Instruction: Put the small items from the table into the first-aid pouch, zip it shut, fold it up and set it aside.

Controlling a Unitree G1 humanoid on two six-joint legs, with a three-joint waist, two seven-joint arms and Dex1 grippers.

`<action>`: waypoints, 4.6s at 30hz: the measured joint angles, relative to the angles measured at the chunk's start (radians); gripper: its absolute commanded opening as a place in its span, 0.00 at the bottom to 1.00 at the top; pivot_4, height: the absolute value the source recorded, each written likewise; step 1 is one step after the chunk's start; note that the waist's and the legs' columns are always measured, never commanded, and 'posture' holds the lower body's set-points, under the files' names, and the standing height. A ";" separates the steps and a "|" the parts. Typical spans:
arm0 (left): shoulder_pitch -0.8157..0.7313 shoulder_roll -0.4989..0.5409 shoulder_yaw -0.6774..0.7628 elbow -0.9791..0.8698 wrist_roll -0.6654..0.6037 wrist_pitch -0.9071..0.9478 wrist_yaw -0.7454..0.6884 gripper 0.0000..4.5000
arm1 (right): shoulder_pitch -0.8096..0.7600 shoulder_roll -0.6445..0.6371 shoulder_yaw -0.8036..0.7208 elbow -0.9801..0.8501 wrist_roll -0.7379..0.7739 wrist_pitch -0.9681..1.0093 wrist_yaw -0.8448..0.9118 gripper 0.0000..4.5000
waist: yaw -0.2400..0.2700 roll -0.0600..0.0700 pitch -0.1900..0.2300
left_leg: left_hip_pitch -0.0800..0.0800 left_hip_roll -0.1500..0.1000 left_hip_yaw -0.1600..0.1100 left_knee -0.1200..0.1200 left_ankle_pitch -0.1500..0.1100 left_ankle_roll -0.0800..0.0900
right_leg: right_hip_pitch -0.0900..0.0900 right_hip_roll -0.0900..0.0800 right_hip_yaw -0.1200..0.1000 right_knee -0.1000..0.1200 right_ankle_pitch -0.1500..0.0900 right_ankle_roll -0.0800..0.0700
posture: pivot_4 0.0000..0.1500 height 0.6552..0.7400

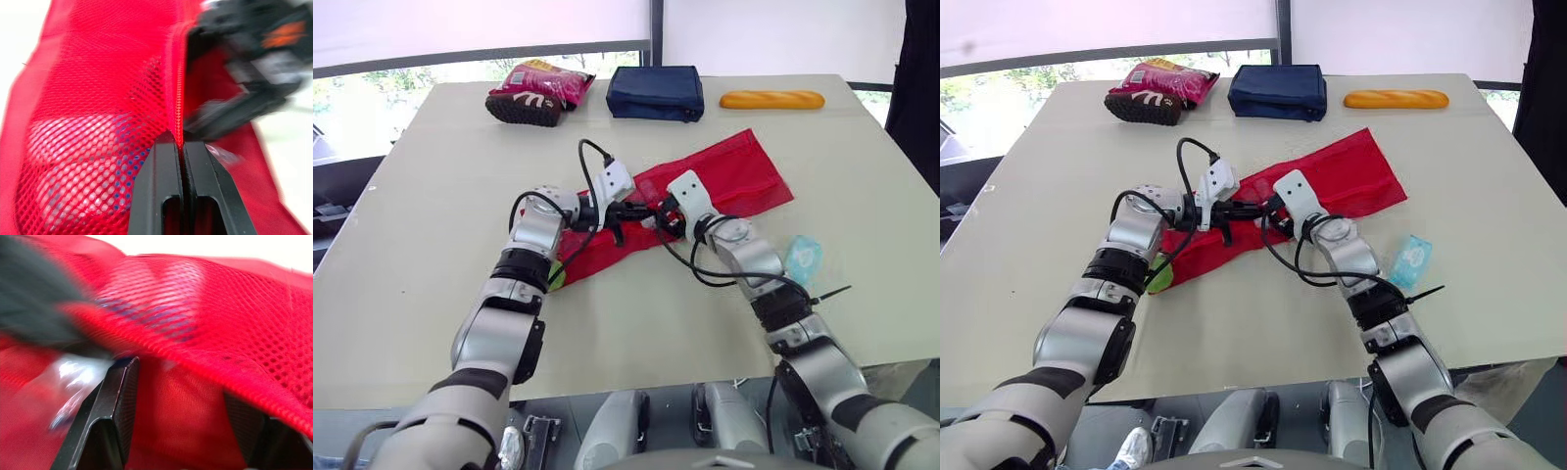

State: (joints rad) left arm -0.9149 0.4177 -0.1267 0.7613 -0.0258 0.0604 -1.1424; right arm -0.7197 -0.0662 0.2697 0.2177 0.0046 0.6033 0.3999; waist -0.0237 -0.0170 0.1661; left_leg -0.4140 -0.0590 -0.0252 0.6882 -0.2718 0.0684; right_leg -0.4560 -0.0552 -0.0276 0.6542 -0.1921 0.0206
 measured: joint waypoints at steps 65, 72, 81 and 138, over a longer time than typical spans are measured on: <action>-0.009 -0.007 -0.022 -0.005 0.004 -0.013 0.004 0.00 | 0.777 -0.384 -0.271 -0.803 0.239 0.093 -0.104 0.99 | 0.041 -0.001 -0.001 | 0.002 0.002 0.000 0.003 -0.001 0.002 | 0.007 0.000 -0.002 -0.003 0.000 0.000 | 1.00 0.99; -0.009 -0.004 -0.022 -0.005 0.004 -0.011 0.004 0.00 | 0.734 -0.303 -0.238 -0.756 0.185 0.117 -0.179 0.59 | 0.038 -0.001 -0.001 | 0.003 0.002 0.001 0.003 -0.001 0.002 | 0.007 0.001 -0.002 -0.002 0.000 0.000 | 1.00 0.99; -0.009 -0.005 -0.022 -0.002 0.004 -0.024 0.004 0.00 | 0.729 -0.316 -0.236 -0.779 0.160 0.155 -0.176 0.09 | 0.038 -0.001 -0.001 | 0.003 0.002 0.001 0.003 -0.001 0.002 | 0.007 0.002 -0.002 -0.002 0.000 0.000 | 1.00 0.99; 0.102 -0.069 -0.079 -0.248 -0.016 0.060 -0.056 0.00 | 0.199 0.055 -0.100 -0.187 0.029 0.014 -0.312 0.83 | 0.009 0.000 -0.001 | 0.002 0.000 0.000 0.000 0.000 0.001 | 0.004 0.001 0.000 -0.001 0.000 0.000 | 1.00 0.99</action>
State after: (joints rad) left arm -0.8129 0.3484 -0.2057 0.5133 -0.0416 0.1206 -1.1985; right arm -0.5205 -0.0108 0.1695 0.0307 0.0338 0.6172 0.0877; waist -0.0145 -0.0173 0.1650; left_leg -0.4115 -0.0589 -0.0250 0.6882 -0.2720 0.0690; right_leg -0.4524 -0.0544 -0.0274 0.6528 -0.1923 0.0207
